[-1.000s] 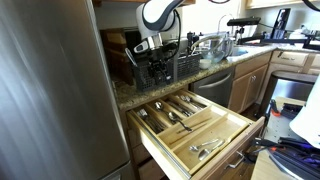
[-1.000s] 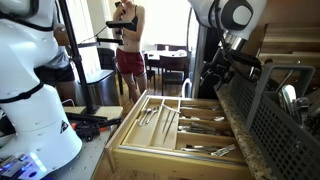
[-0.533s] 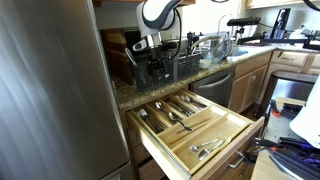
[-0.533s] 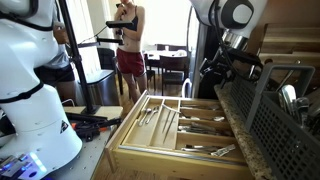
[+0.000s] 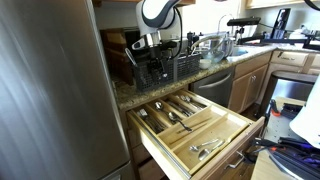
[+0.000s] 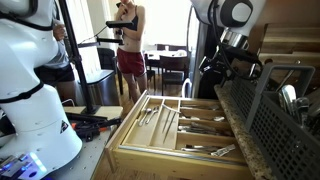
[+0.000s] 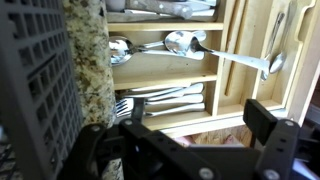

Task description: Take the spoon from the utensil holder and put it in the drawer with the other spoons

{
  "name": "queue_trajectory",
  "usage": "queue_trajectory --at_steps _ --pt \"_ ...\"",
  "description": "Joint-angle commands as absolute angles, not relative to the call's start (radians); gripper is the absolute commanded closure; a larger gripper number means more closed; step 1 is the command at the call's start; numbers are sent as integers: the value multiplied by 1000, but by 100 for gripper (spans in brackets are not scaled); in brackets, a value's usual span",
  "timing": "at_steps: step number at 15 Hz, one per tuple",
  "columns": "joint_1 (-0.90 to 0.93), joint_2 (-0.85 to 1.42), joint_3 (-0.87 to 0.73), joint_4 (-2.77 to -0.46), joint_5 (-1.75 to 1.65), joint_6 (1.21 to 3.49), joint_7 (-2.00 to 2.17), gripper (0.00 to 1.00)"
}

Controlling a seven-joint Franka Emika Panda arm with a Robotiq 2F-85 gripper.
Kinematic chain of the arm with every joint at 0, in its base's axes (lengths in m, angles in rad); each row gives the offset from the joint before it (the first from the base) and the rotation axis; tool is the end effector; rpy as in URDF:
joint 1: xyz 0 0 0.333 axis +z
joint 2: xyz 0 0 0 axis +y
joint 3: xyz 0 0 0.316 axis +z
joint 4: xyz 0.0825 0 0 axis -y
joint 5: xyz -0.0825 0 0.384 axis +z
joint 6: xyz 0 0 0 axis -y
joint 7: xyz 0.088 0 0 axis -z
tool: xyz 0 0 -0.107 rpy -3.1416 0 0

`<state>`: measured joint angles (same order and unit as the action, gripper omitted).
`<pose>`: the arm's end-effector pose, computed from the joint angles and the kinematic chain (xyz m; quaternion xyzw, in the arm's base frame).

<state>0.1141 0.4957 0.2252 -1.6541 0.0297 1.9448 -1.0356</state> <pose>0.6211 0.2051 0.3153 -0.7767 -0.6188 0.0676 0.0962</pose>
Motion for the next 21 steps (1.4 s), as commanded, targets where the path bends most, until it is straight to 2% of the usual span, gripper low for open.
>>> queue_trajectory --at_steps 1,21 --pt "117 412 233 -1745 65 1973 -968 0" --pt "124 278 251 -1917 196 2023 -633 0"
